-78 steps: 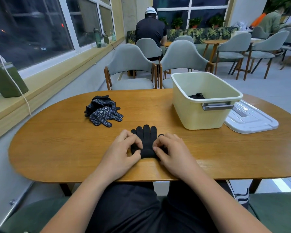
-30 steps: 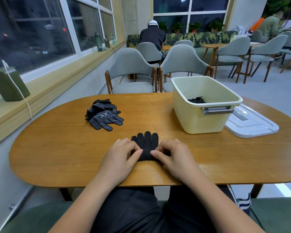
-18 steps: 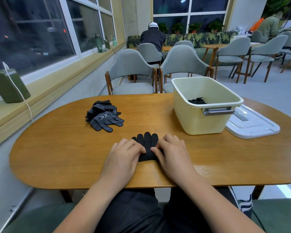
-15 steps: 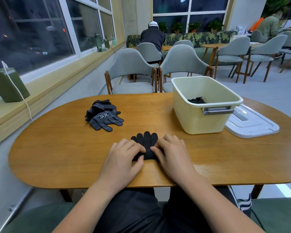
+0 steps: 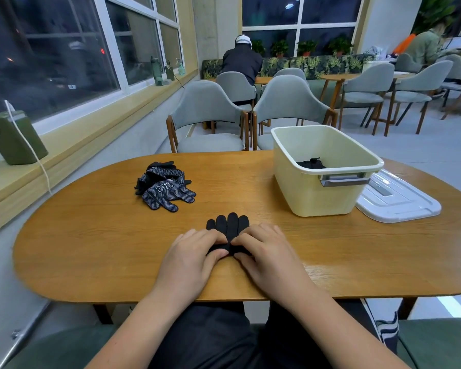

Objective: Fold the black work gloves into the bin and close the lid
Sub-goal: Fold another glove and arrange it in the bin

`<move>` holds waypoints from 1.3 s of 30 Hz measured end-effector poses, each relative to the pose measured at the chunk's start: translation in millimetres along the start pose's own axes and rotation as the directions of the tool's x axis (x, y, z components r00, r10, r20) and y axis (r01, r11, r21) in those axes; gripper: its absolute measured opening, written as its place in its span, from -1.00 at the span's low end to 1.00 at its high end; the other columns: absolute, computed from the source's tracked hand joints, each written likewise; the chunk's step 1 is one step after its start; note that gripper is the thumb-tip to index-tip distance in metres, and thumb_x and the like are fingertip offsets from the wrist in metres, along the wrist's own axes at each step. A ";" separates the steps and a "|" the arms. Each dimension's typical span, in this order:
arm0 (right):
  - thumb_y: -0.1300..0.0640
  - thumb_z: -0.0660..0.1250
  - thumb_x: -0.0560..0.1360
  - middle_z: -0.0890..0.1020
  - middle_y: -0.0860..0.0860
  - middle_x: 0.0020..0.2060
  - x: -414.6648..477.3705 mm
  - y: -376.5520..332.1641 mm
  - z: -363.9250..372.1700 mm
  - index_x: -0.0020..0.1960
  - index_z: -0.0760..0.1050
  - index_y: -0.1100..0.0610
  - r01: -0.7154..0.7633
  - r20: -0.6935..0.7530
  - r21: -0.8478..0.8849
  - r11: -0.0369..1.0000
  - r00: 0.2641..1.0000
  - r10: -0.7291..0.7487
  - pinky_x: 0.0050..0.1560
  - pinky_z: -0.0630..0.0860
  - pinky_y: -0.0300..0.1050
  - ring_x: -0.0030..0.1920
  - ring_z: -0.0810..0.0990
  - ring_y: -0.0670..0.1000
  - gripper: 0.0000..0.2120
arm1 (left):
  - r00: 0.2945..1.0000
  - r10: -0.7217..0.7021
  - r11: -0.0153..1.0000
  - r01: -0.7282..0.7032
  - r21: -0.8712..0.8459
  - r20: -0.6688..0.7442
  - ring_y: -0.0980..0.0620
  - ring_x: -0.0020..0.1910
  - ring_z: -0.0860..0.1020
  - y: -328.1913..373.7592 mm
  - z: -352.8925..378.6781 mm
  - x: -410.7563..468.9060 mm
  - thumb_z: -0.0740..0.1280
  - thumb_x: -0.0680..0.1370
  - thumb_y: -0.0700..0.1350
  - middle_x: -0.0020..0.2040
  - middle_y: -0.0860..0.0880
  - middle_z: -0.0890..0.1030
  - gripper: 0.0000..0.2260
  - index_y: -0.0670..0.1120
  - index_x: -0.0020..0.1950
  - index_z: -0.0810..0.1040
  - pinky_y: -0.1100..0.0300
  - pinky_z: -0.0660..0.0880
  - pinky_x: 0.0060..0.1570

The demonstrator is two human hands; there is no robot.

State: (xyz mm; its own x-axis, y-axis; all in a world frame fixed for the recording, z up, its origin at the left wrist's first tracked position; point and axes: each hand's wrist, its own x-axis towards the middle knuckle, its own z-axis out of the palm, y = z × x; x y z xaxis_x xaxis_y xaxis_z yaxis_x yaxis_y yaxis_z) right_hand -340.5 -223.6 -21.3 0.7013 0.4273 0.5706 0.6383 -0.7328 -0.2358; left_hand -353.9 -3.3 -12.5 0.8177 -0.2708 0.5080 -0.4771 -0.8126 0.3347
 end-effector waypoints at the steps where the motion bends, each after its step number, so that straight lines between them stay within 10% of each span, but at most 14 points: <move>1: 0.05 0.42 0.61 0.61 -0.12 0.07 -0.3 -0.2 -0.4 0.20 0.61 -0.04 0.000 0.006 0.009 1.000 1.000 0.000 0.02 0.38 -0.02 0.07 0.55 0.05 -0.83 | 1.000 0.002 1.000 -0.002 -0.010 0.007 0.13 0.04 0.55 0.3 -0.8 -0.4 0.35 0.67 0.09 0.04 0.25 0.63 -0.90 0.15 0.16 0.60 0.04 0.52 0.06; 13: 0.01 0.45 0.64 0.64 -0.21 -0.03 0.5 -0.3 -16.3 0.15 0.61 -0.09 -0.123 0.150 0.362 0.924 0.986 0.072 0.10 0.52 -0.10 0.05 0.58 -0.13 -0.90 | 0.992 -0.108 0.974 0.119 -0.191 0.070 0.24 -0.01 0.51 0.4 -13.4 -5.9 0.45 0.65 -0.07 -0.02 0.34 0.59 -0.91 0.15 0.02 0.64 0.40 0.35 -0.05; 30: -0.12 0.29 0.70 0.44 -0.14 -0.12 13.5 3.0 6.4 -0.01 0.59 -0.06 -0.261 0.019 0.025 0.965 0.965 0.260 0.05 0.32 0.00 0.00 0.41 -0.01 -0.80 | 0.966 -0.254 0.963 0.258 -0.082 0.056 0.14 -0.01 0.41 -4.2 5.5 16.0 0.32 0.69 0.10 -0.12 0.18 0.49 -0.84 0.15 -0.08 0.53 0.10 0.43 -0.04; 39: 0.15 0.36 0.66 0.49 -0.08 -0.06 17.5 -8.2 10.6 0.08 0.59 0.00 -0.167 -0.058 0.010 0.986 0.984 0.167 -0.03 0.41 0.02 0.00 0.47 0.05 -0.93 | 0.989 -0.120 0.993 0.119 -0.023 -0.087 0.14 -0.06 0.43 1.5 4.5 14.4 0.44 0.64 -0.02 -0.14 0.23 0.52 -0.91 0.13 -0.04 0.57 0.15 0.47 -0.08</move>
State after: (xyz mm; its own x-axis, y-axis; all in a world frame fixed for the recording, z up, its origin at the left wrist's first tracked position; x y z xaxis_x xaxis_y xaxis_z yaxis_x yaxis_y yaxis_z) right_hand -330.0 -204.5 -17.7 0.7787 0.2675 0.5675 0.5156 -0.7882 -0.3360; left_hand -341.4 -10.7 -8.3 0.8381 -0.1254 0.5309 -0.3839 -0.8271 0.4106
